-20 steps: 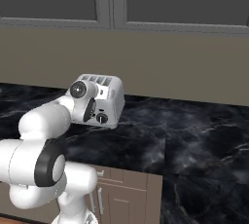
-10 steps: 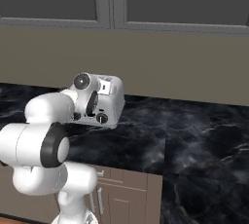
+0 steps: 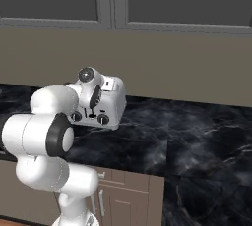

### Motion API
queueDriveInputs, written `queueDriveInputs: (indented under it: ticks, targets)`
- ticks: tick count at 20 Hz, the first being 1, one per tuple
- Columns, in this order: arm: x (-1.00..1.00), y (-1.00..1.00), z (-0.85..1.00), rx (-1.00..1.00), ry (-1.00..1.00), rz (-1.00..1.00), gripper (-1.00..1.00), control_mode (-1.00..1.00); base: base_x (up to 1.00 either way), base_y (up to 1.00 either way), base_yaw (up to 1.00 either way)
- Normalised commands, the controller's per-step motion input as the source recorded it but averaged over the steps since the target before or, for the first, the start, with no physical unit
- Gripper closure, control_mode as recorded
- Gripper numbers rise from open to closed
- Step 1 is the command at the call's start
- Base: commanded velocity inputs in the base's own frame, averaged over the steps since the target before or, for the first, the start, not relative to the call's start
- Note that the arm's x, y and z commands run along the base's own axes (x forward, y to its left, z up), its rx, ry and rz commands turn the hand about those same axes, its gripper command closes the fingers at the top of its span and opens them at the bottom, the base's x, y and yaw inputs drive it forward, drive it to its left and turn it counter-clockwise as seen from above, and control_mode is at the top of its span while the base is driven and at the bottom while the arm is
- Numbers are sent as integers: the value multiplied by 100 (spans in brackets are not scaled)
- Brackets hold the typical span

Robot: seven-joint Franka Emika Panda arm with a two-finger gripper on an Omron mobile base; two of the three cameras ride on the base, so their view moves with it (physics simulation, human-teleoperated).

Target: Start the toaster. Once the lever pops up, take the bread to the plate on the dining counter.

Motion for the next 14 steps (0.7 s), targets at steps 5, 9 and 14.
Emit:
queueDriveInputs:
  ticks: [5, 9, 14]
  targets:
    - [17, 0, 0, 0, 1, 0, -100, -100, 0, 0, 0]
    - [15, 0, 0, 0, 0, 0, -100, -100, 0, 0, 0]
    - [15, 0, -1, 0, 0, 0, -100, -100, 0, 0, 0]
